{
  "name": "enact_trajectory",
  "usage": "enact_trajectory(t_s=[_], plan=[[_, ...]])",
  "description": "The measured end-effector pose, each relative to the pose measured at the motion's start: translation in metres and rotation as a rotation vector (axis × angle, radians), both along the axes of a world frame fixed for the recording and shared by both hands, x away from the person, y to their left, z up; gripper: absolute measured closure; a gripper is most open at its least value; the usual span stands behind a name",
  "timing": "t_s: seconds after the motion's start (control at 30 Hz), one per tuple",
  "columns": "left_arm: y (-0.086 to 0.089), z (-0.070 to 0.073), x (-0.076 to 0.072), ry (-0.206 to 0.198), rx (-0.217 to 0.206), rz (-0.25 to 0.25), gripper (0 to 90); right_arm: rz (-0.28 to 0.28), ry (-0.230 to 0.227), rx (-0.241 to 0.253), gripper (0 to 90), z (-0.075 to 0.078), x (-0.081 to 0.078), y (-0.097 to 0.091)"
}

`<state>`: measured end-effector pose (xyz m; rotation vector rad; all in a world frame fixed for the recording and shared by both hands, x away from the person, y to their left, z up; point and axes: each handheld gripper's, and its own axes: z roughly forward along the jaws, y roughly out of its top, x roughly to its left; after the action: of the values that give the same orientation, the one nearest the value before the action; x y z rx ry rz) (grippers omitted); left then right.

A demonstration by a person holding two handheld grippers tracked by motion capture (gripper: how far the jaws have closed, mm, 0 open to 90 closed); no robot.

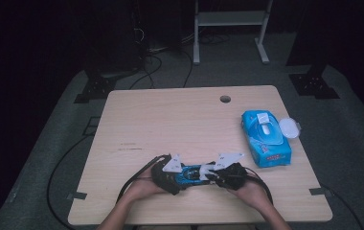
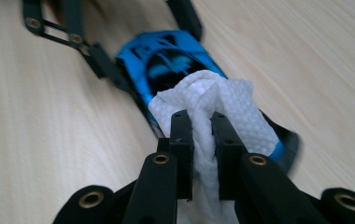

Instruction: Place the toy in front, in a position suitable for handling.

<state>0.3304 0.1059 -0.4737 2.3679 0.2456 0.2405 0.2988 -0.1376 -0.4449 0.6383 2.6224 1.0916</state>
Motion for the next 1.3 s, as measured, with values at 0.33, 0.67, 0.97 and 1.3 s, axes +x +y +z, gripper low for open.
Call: enact_trajectory(t_s=[0.33, 0.67, 0.97, 1.3], plan=[[-0.001, 0.0, 0.0, 0.002, 0.0, 0.006, 23.9, -0.094, 0.018, 0.046, 81.5, -0.004, 0.013, -0.021], [0.0, -0.001, 0.0, -0.003, -0.009, 0.003, 23.8, -0.09, 0.044, 0.073, 81.5, -0.005, 0.014, -0.024], [0.0, 0.0, 0.0, -0.002, -0.002, 0.002, 24.0, -0.03, 0.042, 0.07, 81.4, -0.004, 0.012, -0.008], [0.0, 0.0, 0.0, -0.003, -0.004, -0.005, 24.1, -0.032, 0.073, 0.147, 81.5, -0.008, 0.012, -0.006]])
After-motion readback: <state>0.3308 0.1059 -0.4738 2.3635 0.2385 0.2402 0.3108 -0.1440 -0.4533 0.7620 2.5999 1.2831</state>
